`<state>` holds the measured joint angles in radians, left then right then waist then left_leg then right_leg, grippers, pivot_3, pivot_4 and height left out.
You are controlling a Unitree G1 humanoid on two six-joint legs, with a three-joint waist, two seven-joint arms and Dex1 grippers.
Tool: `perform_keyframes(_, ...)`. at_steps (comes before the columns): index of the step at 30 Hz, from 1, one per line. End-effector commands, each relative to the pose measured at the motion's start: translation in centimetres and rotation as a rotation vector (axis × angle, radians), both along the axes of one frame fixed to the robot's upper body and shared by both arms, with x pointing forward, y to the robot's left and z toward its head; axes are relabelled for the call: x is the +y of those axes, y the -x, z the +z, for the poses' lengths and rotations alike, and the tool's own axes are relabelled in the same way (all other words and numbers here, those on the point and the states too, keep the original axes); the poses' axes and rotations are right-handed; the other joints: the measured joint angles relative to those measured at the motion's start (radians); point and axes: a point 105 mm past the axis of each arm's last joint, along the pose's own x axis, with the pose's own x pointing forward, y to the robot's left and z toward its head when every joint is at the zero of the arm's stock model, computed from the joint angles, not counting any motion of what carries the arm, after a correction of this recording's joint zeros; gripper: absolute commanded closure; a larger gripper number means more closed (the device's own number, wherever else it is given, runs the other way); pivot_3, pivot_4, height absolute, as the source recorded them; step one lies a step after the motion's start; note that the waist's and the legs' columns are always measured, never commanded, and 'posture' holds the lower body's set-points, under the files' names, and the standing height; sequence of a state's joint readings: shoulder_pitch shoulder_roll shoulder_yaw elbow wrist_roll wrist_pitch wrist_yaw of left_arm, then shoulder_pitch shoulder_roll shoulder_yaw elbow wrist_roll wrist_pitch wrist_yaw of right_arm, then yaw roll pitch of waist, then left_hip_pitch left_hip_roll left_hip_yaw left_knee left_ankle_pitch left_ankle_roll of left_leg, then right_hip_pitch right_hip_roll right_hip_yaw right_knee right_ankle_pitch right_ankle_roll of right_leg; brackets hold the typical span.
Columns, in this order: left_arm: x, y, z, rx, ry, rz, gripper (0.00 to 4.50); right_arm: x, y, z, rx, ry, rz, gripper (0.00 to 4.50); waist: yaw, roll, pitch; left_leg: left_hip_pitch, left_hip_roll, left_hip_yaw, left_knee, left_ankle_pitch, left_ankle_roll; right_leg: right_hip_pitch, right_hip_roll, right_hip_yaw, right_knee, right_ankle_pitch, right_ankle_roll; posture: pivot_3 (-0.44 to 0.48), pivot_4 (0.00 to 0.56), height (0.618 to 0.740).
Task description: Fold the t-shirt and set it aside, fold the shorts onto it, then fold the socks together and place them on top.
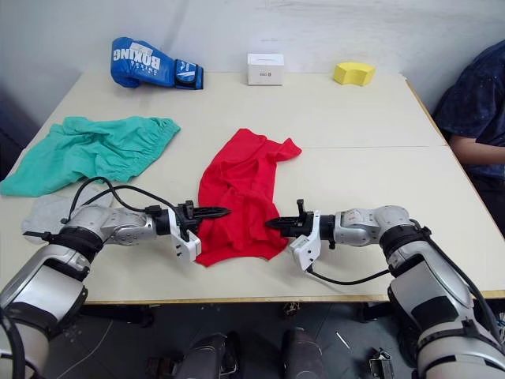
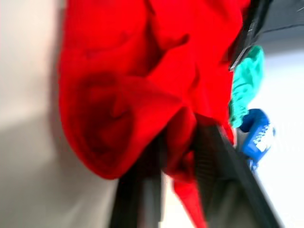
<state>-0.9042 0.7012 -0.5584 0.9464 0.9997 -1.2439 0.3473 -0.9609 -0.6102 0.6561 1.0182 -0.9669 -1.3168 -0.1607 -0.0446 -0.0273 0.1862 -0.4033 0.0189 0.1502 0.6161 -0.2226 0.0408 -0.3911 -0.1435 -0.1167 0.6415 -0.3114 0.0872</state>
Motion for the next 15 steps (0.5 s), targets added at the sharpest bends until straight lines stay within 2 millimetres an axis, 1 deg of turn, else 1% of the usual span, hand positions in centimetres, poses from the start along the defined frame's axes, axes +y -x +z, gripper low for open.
perform_keyframes(1, 0.5, 1.0, -0.9, 0.073, -0.010, -0.013, 4.47, -1.1, 1.4, -1.8, 0.068, 0.064, 0.028, 4.50, 0.000, 0.000, 0.000, 0.000, 0.000, 0.000, 0.000, 0.000, 0.000, 0.000, 0.000, 0.000, 0.000, 0.000, 0.000, 0.000, 0.150, 0.740)
perform_keyframes(4, 0.8, 1.8, -0.8, 0.110, 0.001, -0.032, 4.47, -2.2, 1.6, -1.6, 0.087, 0.076, 0.006, 4.50, 0.000, 0.000, 0.000, -0.001, 0.000, 0.000, 0.000, -0.001, 0.000, 0.000, 0.000, 0.000, -0.001, 0.000, 0.000, 0.000, 0.150, 0.740)
perform_keyframes(7, 1.3, 2.9, -1.2, 0.155, -0.011, -0.058, 4.47, -3.3, 1.8, -1.4, 0.111, 0.081, -0.016, 4.50, 0.001, 0.000, 0.000, -0.001, 0.000, 0.000, 0.000, -0.001, 0.001, 0.001, 0.000, 0.000, -0.001, 0.000, 0.000, 0.000, 0.150, 0.740)
perform_keyframes(11, 2.0, 3.8, -1.8, 0.216, -0.013, -0.045, 4.47, -4.0, 2.7, -1.1, 0.145, 0.076, -0.022, 4.50, 0.003, 0.000, 0.000, -0.001, -0.001, 0.000, 0.000, -0.002, 0.002, 0.001, -0.001, 0.000, -0.005, 0.000, 0.000, 0.000, 0.150, 0.740)
perform_keyframes(15, 2.9, 4.7, -1.8, 0.270, -0.010, -0.027, 4.47, -4.8, 3.5, -1.0, 0.195, 0.075, -0.057, 4.50, 0.001, 0.000, 0.000, 0.000, -0.001, 0.000, 0.000, -0.002, 0.002, 0.002, -0.001, 0.000, -0.005, 0.000, 0.000, 0.000, 0.150, 0.740)
